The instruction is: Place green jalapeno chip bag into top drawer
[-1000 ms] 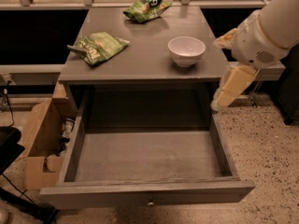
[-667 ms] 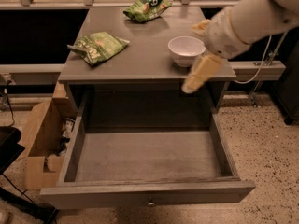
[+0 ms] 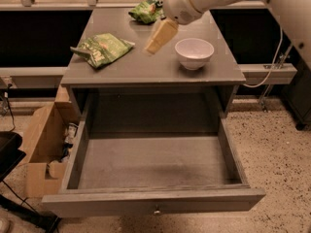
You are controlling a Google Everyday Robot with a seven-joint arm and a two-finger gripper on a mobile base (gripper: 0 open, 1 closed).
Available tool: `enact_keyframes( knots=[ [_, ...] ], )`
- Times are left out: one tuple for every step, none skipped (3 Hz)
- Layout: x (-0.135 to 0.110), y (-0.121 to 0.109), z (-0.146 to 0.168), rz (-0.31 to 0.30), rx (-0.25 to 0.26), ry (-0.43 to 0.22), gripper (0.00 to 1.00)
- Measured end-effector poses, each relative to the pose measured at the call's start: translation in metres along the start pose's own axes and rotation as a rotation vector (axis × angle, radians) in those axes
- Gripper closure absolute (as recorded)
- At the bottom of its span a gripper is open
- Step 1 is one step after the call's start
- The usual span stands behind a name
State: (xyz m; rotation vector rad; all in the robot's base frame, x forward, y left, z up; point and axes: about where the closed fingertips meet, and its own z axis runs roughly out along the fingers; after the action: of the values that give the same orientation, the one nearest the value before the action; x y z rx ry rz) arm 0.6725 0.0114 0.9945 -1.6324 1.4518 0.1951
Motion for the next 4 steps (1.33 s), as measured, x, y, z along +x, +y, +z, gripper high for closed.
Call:
enact_keyframes(
  knots=[
    [-0.014, -0.014, -0.007, -0.014, 0.030, -0.022, 0.00],
    [-0.013, -0.012, -0.005, -0.013, 0.025, -0.020, 0.00],
    [0.000, -0.019, 0.037, 0.021, 0.048, -0.090, 0.00],
    [0.003, -0.030, 0.085, 0.052, 0.060, -0.143, 0.00]
  ],
)
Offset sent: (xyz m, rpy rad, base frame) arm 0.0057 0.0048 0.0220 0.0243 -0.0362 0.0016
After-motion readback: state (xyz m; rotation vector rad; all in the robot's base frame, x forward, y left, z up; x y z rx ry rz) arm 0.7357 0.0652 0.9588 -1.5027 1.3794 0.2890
